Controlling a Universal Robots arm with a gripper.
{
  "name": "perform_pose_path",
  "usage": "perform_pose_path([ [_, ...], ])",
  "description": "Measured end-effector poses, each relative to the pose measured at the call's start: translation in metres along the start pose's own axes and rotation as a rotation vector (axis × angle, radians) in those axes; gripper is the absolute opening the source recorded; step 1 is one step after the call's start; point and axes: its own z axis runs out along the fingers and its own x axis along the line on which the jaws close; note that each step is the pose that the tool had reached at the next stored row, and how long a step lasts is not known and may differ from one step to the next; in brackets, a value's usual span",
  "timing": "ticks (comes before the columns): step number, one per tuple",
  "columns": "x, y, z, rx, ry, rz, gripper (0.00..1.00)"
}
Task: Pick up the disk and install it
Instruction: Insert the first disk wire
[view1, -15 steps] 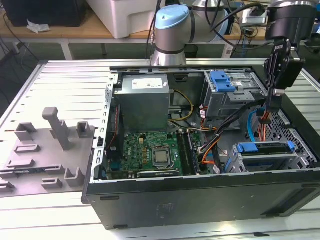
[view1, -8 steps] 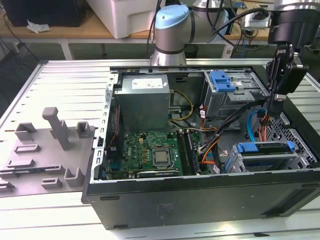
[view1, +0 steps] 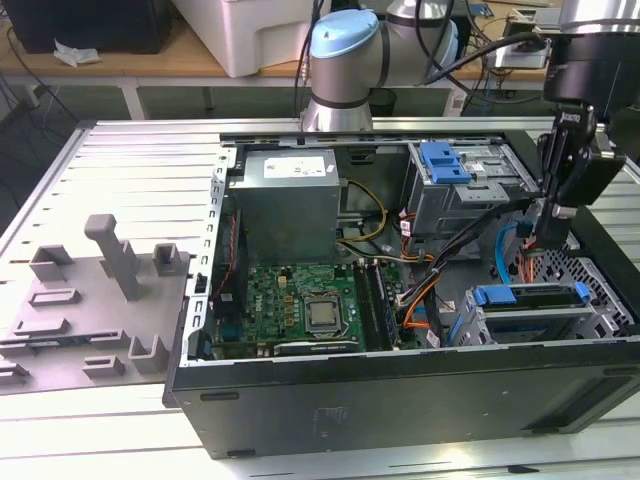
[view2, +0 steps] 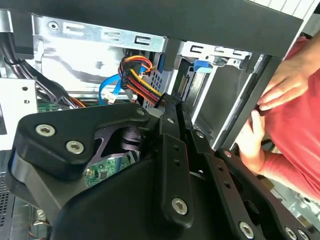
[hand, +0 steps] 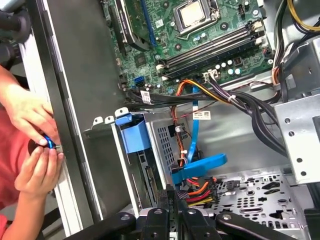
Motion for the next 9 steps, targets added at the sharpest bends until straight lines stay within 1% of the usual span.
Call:
perform_pose_path([
  [1,0.0028,-0.0001,0.0016,-0.002,-0.0152,-0.001,0.16],
  [2,0.0046,-0.0001,0.0026,-0.0033,-0.0265,-0.002,0.16],
  [3,0.0057,-0.0001,0.0033,-0.004,-0.0335,-0.003,0.16],
  [4,0.0077,-0.0002,0.0045,-0.0054,-0.046,-0.004,0.16],
  [5,0.0095,-0.0003,0.0055,-0.0064,-0.0565,-0.005,0.16],
  [6,0.011,-0.0003,0.0063,-0.0072,-0.0647,-0.006,0.16],
  [8,0.0134,-0.0004,0.0076,-0.0082,-0.0769,-0.008,0.16],
  [9,0.0152,-0.0006,0.0086,-0.0091,-0.0867,-0.009,0.16],
])
